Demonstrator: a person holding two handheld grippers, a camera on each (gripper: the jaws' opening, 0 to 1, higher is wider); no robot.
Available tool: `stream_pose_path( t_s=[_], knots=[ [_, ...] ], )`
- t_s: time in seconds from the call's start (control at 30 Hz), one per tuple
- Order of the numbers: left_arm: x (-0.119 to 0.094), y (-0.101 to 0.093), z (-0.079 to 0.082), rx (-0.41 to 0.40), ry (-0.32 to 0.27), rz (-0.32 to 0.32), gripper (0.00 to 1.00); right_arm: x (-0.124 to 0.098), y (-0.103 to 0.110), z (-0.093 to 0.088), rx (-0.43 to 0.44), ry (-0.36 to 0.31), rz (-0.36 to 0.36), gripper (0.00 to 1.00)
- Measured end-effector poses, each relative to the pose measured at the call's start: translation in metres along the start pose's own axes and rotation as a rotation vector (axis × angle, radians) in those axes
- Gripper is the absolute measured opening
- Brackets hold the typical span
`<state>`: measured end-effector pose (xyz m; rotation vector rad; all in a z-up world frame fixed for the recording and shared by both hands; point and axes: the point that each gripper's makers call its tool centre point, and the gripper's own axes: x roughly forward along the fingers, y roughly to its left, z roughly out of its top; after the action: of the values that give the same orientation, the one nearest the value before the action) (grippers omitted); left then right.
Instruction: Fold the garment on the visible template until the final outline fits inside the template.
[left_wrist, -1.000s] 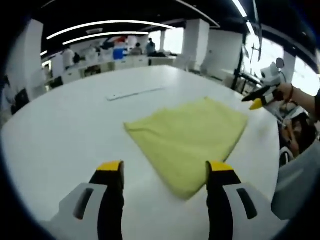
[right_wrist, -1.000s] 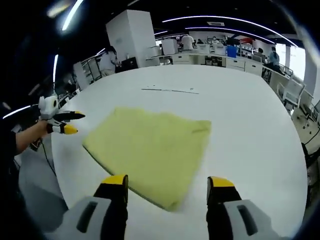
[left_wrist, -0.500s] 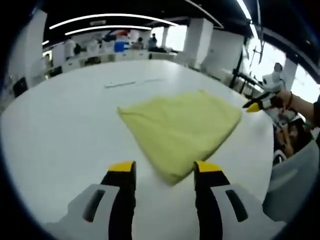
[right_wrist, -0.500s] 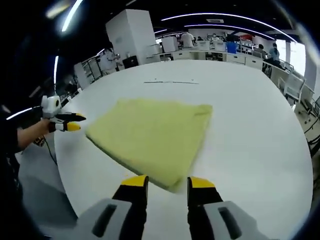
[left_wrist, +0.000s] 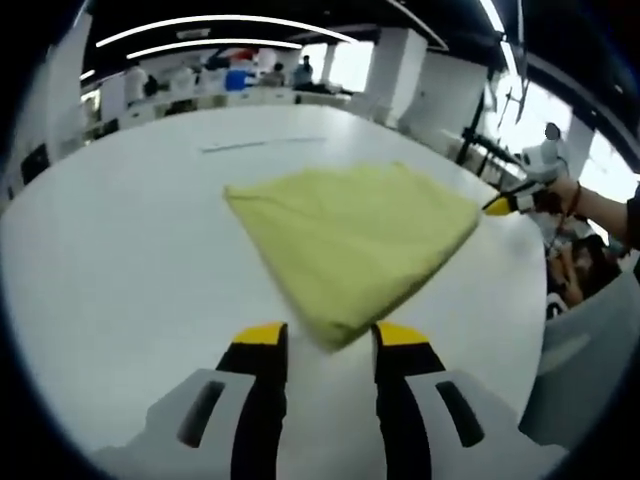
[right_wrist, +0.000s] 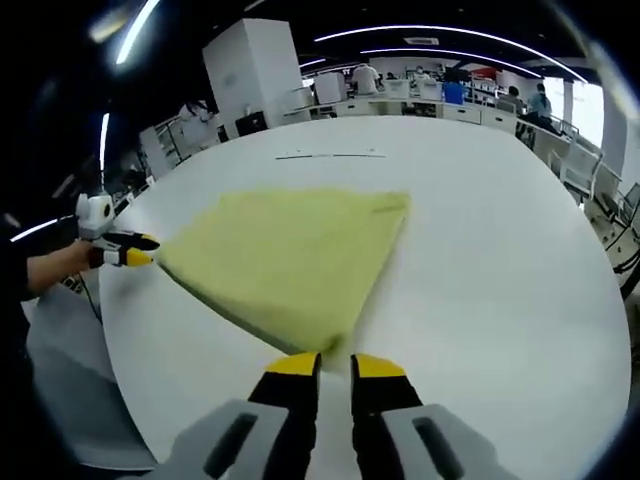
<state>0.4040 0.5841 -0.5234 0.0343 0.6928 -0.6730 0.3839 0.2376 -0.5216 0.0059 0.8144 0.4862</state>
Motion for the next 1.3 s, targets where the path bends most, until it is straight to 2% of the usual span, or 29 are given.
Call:
stream_pose_path(
  t_s=[0.3, 0.6, 0.7, 0.8, 0.9, 0.93, 1.07, 1.17, 1.3],
  knots=[
    [0.004, 0.0, -0.002, -0.023, -0.001, -0.021, 0.19, 0.008, 0.002, 0.001, 0.0, -0.021, 0.048, 0.01],
    [0.008, -0.004, -0.002, -0.012, 0.007, -0.043, 0.12, 0.008, 0.0, 0.001, -0.001, -0.015, 0.044, 0.0],
    [0.007, -0.004, -0.002, -0.002, 0.007, -0.046, 0.02, 0.006, -0.001, 0.002, -0.005, -0.019, 0.032, 0.0],
    [0.006, -0.002, -0.001, -0.002, 0.001, -0.045, 0.01, 0.003, -0.003, 0.004, 0.012, -0.028, 0.027, 0.0],
    [0.005, -0.001, 0.0, 0.026, 0.008, -0.048, 0.0, 0.002, -0.007, 0.005, 0.013, -0.031, 0.018, 0.0],
    [0.004, 0.001, 0.001, 0.061, 0.018, -0.037, 0.0, 0.001, -0.006, 0.005, 0.002, -0.03, 0.019, 0.0],
    [0.002, 0.001, 0.002, 0.092, 0.028, -0.037, 0.0, -0.001, -0.005, 0.005, -0.029, -0.018, 0.006, 0.0],
    [0.001, -0.001, -0.002, 0.155, 0.057, -0.034, 0.0, -0.003, -0.004, 0.004, -0.068, -0.002, 0.0, 0.0],
    [-0.002, -0.003, -0.004, 0.184, 0.071, -0.037, 0.0, -0.006, -0.001, 0.001, -0.103, 0.016, 0.005, 0.0]
  ],
)
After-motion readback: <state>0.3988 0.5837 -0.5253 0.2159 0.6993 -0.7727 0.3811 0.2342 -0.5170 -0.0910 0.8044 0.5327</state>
